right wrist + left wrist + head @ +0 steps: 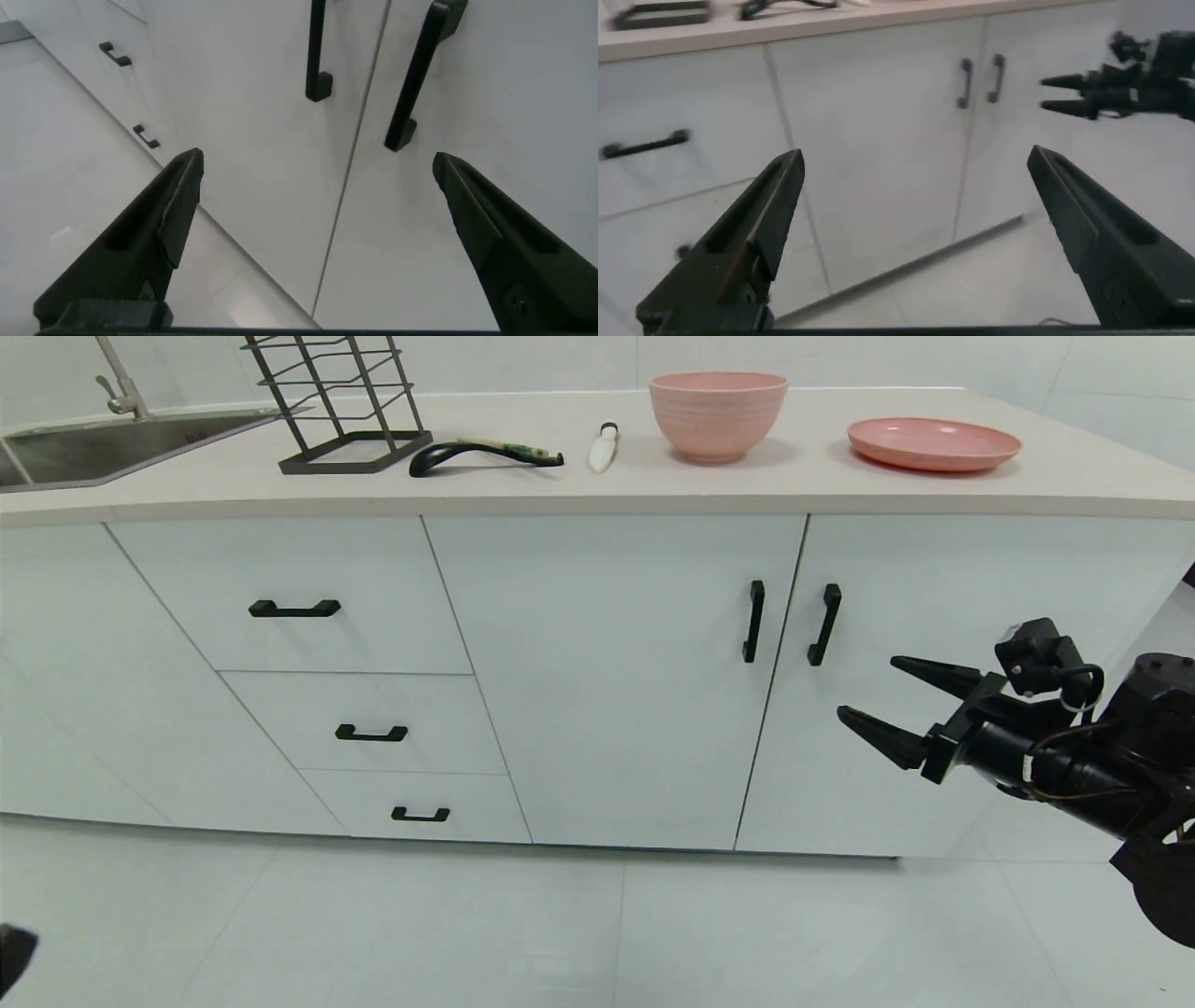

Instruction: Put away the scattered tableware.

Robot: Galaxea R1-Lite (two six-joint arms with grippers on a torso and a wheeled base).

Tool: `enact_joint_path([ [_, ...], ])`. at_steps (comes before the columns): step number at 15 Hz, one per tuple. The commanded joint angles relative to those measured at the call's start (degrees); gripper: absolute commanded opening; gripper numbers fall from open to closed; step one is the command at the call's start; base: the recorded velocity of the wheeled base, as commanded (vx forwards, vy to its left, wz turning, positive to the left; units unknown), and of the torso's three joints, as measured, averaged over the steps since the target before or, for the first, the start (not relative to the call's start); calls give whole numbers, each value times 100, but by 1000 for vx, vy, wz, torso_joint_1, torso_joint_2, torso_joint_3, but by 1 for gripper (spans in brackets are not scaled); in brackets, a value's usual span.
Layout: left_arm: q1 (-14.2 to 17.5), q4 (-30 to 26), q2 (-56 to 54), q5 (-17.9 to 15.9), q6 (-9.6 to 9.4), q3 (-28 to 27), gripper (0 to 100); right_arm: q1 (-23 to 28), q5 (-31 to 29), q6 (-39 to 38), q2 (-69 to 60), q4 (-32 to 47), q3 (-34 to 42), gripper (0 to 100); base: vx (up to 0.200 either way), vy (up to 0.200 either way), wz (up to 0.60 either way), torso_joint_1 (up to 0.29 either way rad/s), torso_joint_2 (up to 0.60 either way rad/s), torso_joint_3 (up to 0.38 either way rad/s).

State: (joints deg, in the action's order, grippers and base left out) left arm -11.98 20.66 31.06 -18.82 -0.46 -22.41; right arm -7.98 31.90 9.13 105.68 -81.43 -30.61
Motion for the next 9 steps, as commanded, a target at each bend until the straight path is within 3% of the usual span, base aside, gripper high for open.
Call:
enact_joint_path([
  [1, -217, 650, 1658, -649, -226, -238, 100, -80, 0, 1, 23, -4, -33, 100, 0, 0, 0, 0, 0, 0],
  [3, -225, 1854, 2818, -1651, -419, -71, 100, -80, 0, 10, 49, -4, -41, 100, 0, 0, 0, 0, 0, 0],
  [5, -225, 2662, 3600, -1994, -516, 8, 100, -89, 0, 10, 49, -4, -68, 100, 0, 0, 0, 0, 0, 0],
  [6, -269, 3559, 4277, -2372, -639, 87, 100, -160, 0, 19, 58, -13, -358, 100, 0, 0, 0, 0, 0, 0],
  [7, -366, 3822, 4505, -2574, -648, 96, 100, -186, 0, 10, 58, -31, -516, 100, 0, 0, 0, 0, 0, 0],
  [9, -1069, 5000, 5771, -2679, -648, -97, 100, -195, 0, 10, 172, -39, -806, 100, 0, 0, 0, 0, 0, 0],
])
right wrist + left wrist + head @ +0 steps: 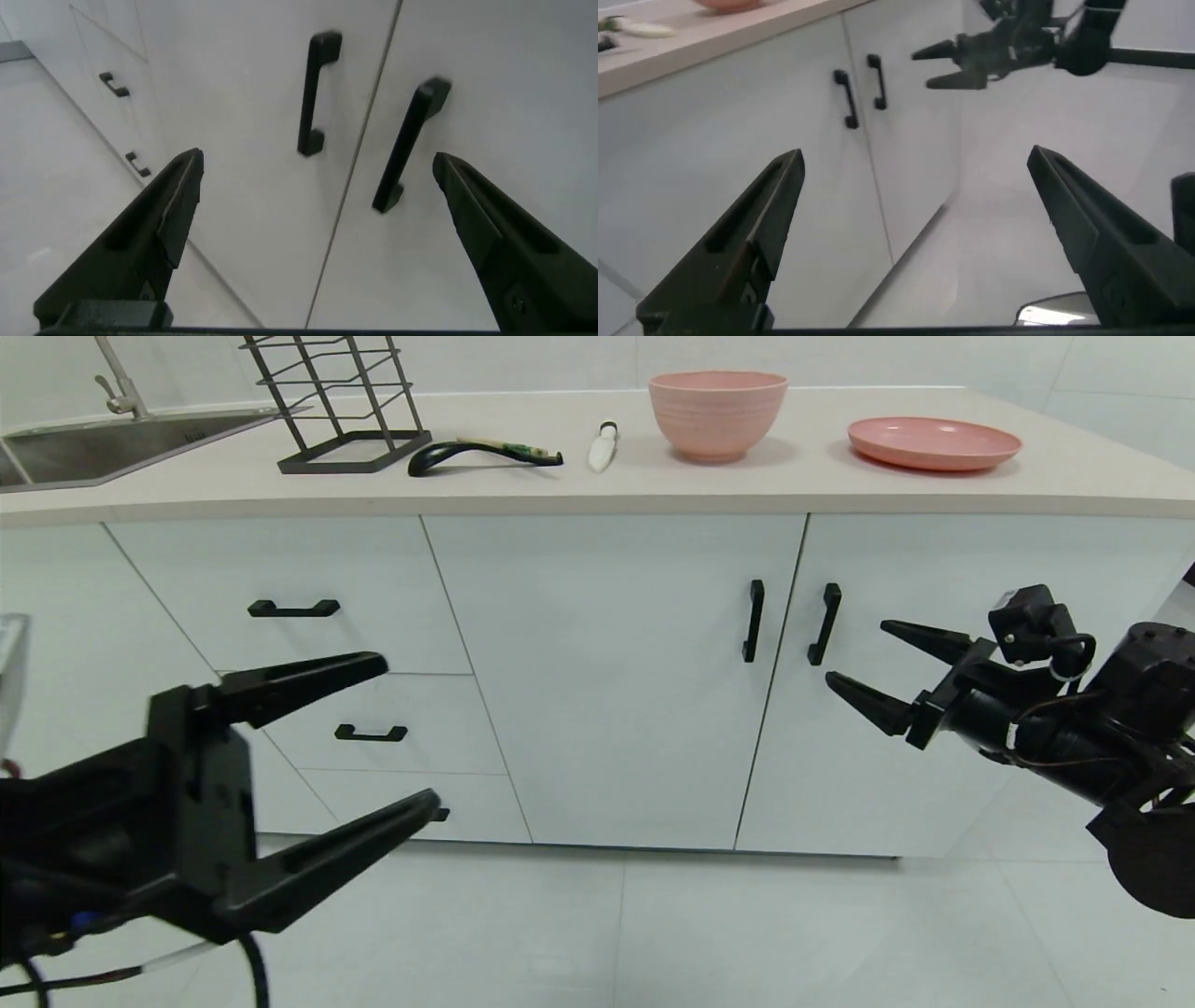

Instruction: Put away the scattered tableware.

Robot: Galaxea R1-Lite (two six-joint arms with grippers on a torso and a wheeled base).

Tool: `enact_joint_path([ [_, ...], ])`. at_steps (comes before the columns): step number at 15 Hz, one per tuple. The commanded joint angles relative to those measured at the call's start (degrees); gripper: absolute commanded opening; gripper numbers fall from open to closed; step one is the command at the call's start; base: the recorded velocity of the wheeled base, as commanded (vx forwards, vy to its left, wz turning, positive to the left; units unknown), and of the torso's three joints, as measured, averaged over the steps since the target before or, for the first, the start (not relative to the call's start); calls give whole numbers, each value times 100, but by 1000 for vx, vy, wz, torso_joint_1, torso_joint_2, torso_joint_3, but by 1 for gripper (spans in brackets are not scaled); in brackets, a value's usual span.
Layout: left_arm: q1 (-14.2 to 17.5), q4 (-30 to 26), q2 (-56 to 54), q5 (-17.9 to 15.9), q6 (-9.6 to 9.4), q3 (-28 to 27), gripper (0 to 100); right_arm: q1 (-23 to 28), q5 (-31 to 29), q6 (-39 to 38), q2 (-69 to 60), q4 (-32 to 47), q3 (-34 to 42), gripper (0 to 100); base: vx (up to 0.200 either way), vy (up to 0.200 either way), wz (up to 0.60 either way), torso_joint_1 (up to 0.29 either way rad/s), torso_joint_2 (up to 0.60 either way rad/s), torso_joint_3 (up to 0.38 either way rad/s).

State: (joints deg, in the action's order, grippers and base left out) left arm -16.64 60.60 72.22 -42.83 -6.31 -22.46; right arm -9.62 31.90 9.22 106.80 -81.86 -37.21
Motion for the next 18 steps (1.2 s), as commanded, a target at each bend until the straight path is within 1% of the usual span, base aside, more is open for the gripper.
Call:
enact_joint_path([
  [1, -964, 1428, 2139, -279, -63, -207, 100, -31, 0, 1, 130, 3, -199, 100, 0, 0, 0, 0, 0, 0],
  [2, -1439, 1885, 2517, -270, -63, -277, 100, -31, 0, 1, 130, -5, -314, 100, 0, 0, 0, 0, 0, 0],
  [3, -1922, 2237, 2842, -138, -10, -382, 100, -31, 0, 1, 113, -5, -340, 100, 0, 0, 0, 0, 0, 0],
  [4, -2159, 2334, 3132, 204, 69, -602, 100, -40, 0, 10, 122, -5, -270, 100, 0, 0, 0, 0, 0, 0],
  [5, -2194, 2334, 3439, 582, 236, -954, 100, -93, 0, 54, 130, 3, -243, 100, 0, 0, 0, 0, 0, 0],
  [6, -2168, 2325, 3791, 635, 324, -1420, 100, -110, 0, 133, 122, -5, -296, 100, 0, 0, 0, 0, 0, 0],
  [7, -2098, 2307, 3984, 635, 315, -1771, 100, -172, 0, 142, 95, -5, -375, 100, 0, 0, 0, 0, 0, 0],
  [9, -2054, 1956, 4485, 609, 289, -2826, 100, -216, 0, 142, 60, -5, -375, 100, 0, 0, 0, 0, 0, 0],
  [10, -2054, 1578, 4635, 600, 201, -3283, 100, -198, 0, 142, 104, -5, -366, 100, 0, 0, 0, 0, 0, 0],
  [11, -2054, 1024, 4652, 591, 60, -3705, 100, -172, 0, 142, 148, -5, -366, 100, 0, 0, 0, 0, 0, 0],
  [12, -2054, 338, 4652, 582, -89, -4127, 100, -154, 0, 142, 201, -5, -366, 100, 0, 0, 0, 0, 0, 0],
  [13, -2054, -417, 4661, 538, -344, -4592, 100, -110, 0, 142, 289, 3, -366, 100, 0, 0, 0, 0, 0, 0],
  [14, -2054, -1085, 4687, 380, -625, -4988, 100, -58, 0, 133, 376, 3, -375, 100, 0, 0, 0, 0, 0, 0],
  [15, -2054, -1797, 4767, 160, -1012, -5445, 100, 4, 9, 133, 456, 3, -384, 100, 0, 0, 0, 0, 0, 0],
  [16, -2054, -2219, 4837, -7, -1232, -5761, 100, 39, 62, 133, 508, -5, -410, 100, 0, 0, 0, 0, 0, 0],
  [17, -2054, -2685, 4969, -367, -1425, -6174, 100, 101, 220, 133, 623, -5, -533, 100, 0, 0, 0, 0, 0, 0],
  [18, -2063, -2852, 5074, -666, -1452, -6412, 100, 118, 255, 133, 772, -5, -665, 100, 0, 0, 0, 0, 0, 0],
])
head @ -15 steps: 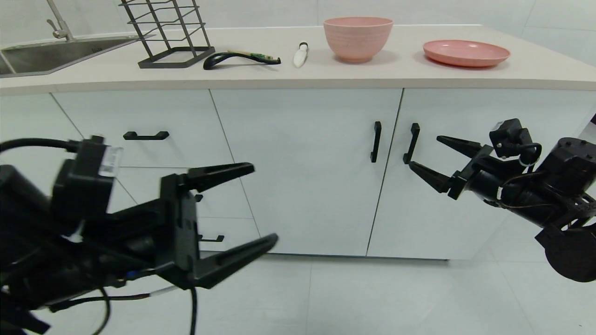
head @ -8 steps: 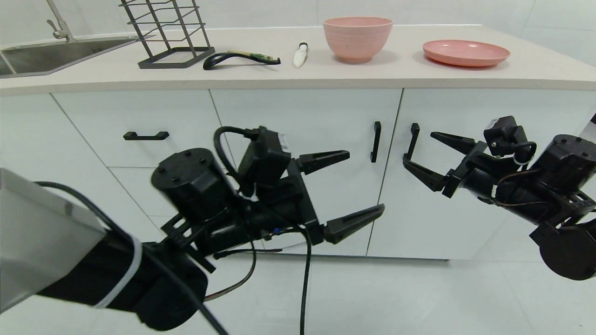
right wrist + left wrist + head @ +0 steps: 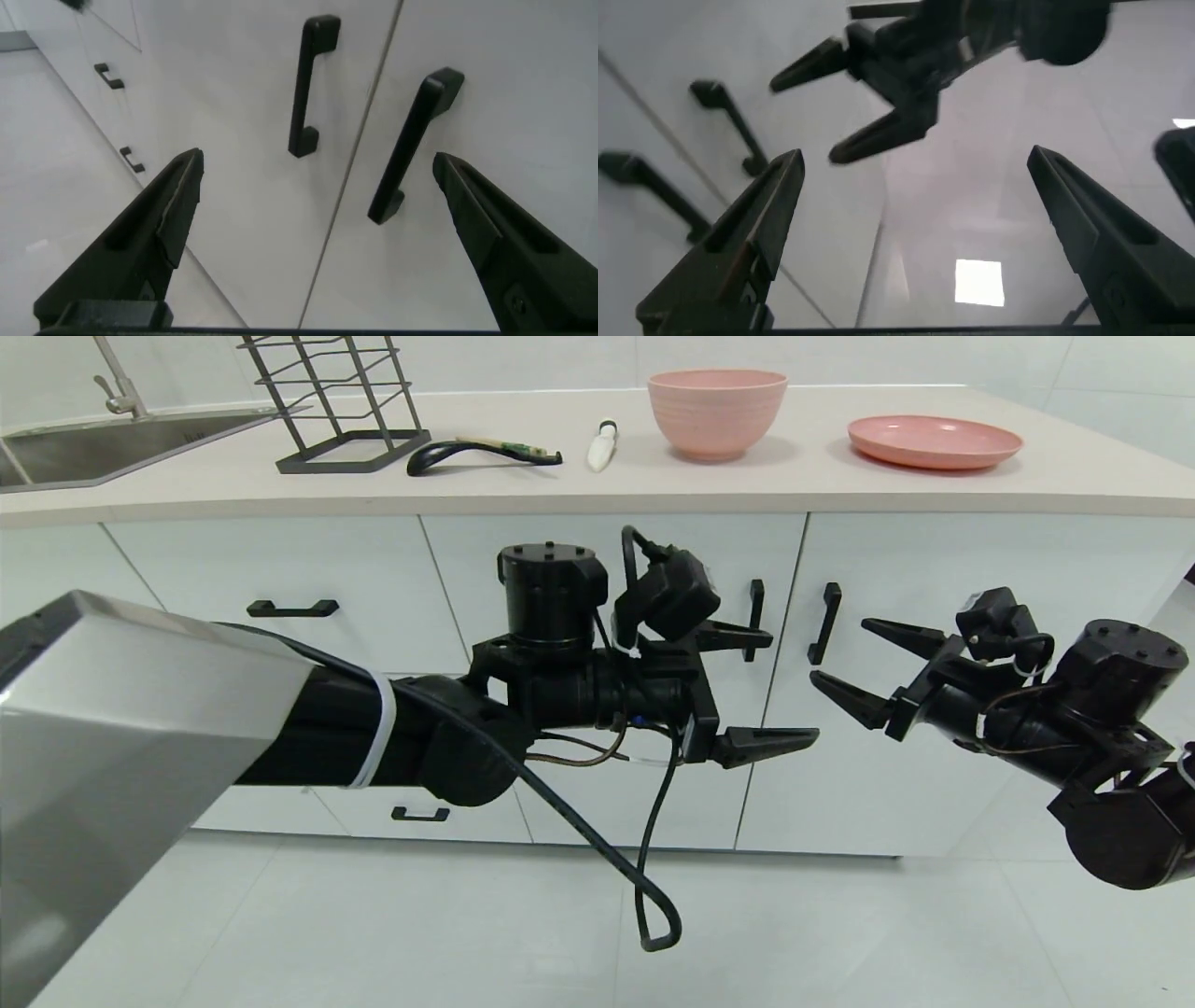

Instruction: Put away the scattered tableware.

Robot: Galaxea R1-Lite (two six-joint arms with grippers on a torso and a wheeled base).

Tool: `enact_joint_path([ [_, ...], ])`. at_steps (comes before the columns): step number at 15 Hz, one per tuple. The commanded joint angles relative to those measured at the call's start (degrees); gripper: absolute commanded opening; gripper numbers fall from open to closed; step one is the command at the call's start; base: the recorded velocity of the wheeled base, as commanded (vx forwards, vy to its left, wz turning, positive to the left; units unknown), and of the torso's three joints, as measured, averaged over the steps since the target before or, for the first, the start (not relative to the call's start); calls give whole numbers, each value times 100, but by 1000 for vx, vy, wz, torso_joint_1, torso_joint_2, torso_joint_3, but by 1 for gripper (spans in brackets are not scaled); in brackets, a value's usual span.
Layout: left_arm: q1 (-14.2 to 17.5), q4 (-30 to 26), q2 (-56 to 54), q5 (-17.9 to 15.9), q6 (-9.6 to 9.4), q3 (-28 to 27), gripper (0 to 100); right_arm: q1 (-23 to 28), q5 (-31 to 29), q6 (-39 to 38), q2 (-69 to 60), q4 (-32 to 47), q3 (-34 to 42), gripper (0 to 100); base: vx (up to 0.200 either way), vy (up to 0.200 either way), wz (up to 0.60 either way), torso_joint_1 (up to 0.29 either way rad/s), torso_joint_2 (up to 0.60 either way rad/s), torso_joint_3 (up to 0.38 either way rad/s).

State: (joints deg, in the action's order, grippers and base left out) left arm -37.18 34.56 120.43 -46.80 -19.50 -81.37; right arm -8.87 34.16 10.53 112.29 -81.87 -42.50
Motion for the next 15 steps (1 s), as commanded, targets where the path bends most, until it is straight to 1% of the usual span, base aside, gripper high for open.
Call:
enact_joint_path([
  [1, -17, -274, 306, -356, -133, -599, 100, 44, 38, 1, 338, -4, -242, 100, 0, 0, 0, 0, 0, 0],
  [3, -70, -283, 411, -532, -124, -634, 100, 53, 197, -7, 716, -13, -637, 100, 0, 0, 0, 0, 0, 0],
  [5, -70, -248, 499, -743, -89, -705, 100, 96, 214, -7, 900, -39, -883, 100, 0, 0, 0, 0, 0, 0],
  [6, -61, -222, 569, -875, 8, -828, 100, 105, 267, -7, 935, -39, -1024, 100, 0, 0, 0, 0, 0, 0],
  [8, -35, -222, 640, -822, 166, -995, 100, 105, 276, -16, 935, -39, -1103, 100, 0, 0, 0, 0, 0, 0],
  [10, -26, -213, 763, -224, 298, -1267, 100, 114, 372, 1, 970, -39, -1173, 100, 0, 0, 0, 0, 0, 0],
  [11, -26, -213, 842, 74, 456, -1390, 100, 105, 487, 1, 1014, -39, -1244, 100, 0, 0, 0, 0, 0, 0],
  [12, -26, -178, 868, 145, 518, -1408, 100, 88, 487, 1, 1023, -39, -1261, 100, 0, 0, 0, 0, 0, 0],
  [13, -26, -37, 912, 277, 650, -1416, 100, 88, 495, 1, 1067, -39, -1287, 100, 0, 0, 0, 0, 0, 0],
  [14, -26, 235, 965, 461, 852, -1416, 100, 88, 539, 1, 1102, -39, -1375, 100, 0, 0, 0, 0, 0, 0],
  [15, -26, 455, 1009, 505, 1010, -1416, 100, 88, 574, 1, 1120, -39, -1419, 100, 0, 0, 0, 0, 0, 0],
])
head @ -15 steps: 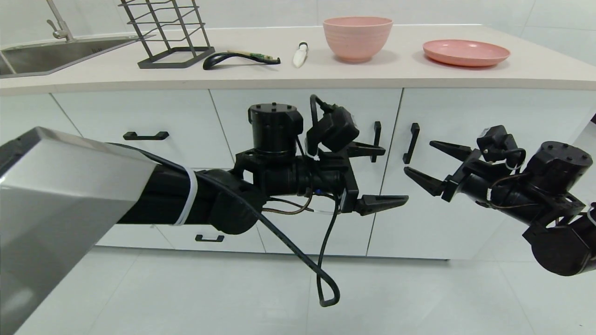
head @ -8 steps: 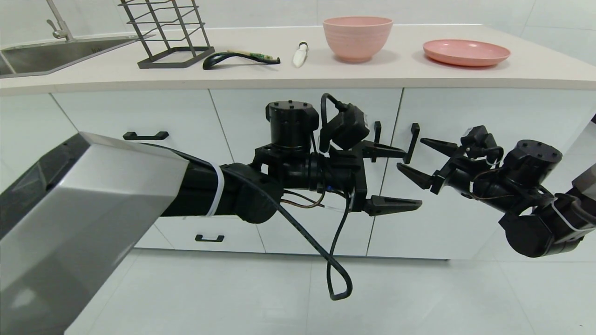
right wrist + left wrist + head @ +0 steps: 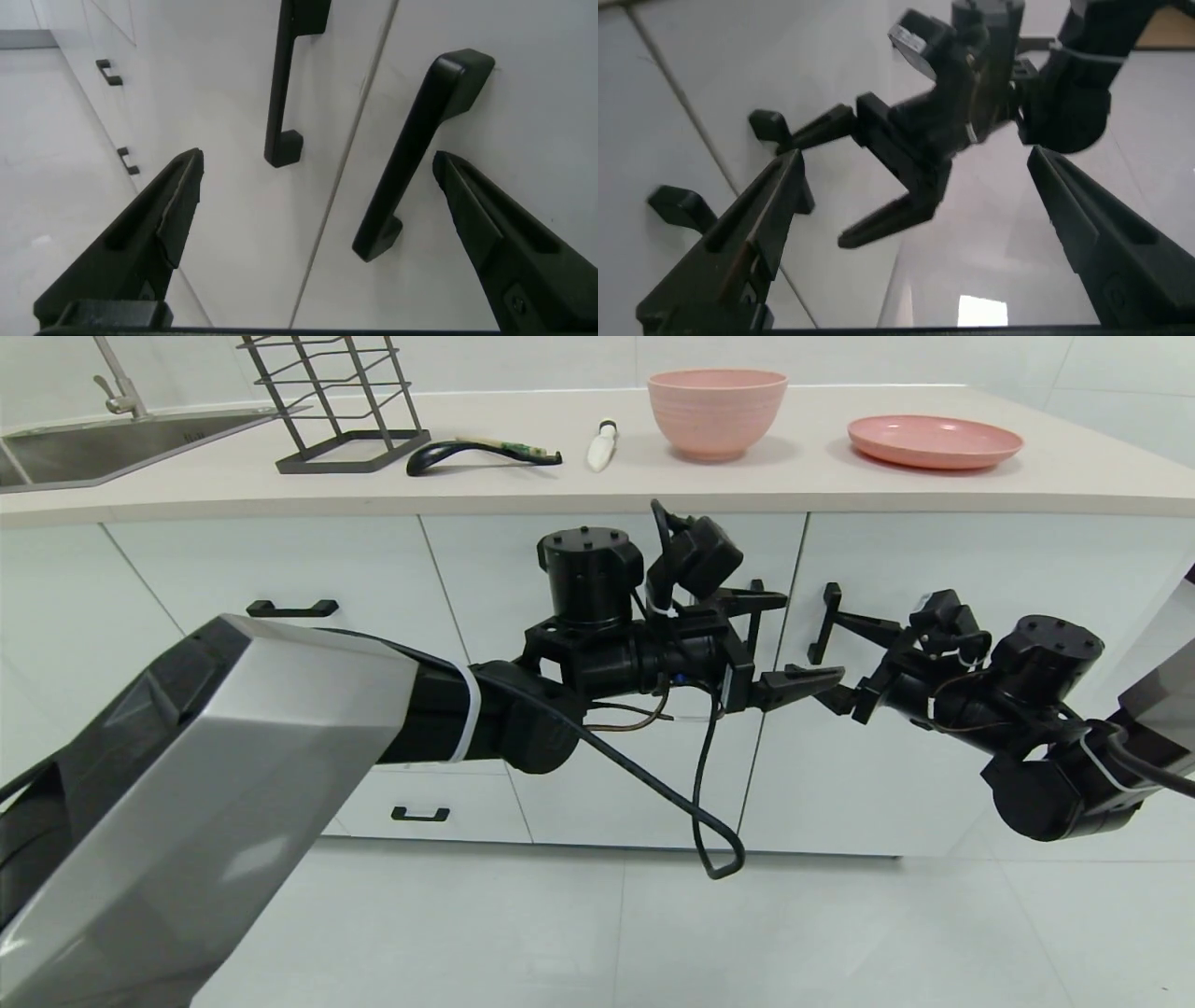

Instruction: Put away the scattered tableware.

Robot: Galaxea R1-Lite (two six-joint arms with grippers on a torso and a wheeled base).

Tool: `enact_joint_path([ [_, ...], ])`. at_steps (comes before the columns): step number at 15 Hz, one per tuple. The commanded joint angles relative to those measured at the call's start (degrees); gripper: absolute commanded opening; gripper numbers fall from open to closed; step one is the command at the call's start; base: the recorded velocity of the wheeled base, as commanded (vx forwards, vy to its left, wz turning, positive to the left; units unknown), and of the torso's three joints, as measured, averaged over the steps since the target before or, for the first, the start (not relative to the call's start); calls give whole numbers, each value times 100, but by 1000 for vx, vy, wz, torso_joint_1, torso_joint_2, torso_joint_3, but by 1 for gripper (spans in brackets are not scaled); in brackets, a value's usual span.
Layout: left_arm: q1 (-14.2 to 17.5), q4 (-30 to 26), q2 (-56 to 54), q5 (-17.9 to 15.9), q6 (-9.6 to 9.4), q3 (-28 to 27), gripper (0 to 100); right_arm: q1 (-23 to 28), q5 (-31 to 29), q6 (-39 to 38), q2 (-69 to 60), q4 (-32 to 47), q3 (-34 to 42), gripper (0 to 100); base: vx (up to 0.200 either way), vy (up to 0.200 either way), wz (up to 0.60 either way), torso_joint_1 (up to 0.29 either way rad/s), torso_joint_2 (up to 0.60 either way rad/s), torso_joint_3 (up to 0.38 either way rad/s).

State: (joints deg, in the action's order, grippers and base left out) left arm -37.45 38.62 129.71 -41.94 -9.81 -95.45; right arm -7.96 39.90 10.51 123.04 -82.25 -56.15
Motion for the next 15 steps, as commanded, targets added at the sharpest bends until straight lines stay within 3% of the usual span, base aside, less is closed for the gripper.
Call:
enact_joint_path([
  [1, 1, 260, 116, 28, 164, 0, 100, -4, 27, 4, 53, -2, -63, 100, 0, 0, 0, 0, 0, 0],
  [3, 1, 515, 195, 36, 261, 18, 100, -13, 97, 13, 53, -2, -63, 100, 0, 0, 0, 0, 0, 0],
  [11, 18, 541, 274, 203, 278, -8, 100, -13, 747, -23, -78, -10, 16, 100, 0, 0, 0, 0, 0, 0],
  [15, 45, 515, 309, 203, 278, -17, 100, 5, 1442, -40, -597, -2, 843, 100, 0, 0, 0, 0, 0, 0],
])
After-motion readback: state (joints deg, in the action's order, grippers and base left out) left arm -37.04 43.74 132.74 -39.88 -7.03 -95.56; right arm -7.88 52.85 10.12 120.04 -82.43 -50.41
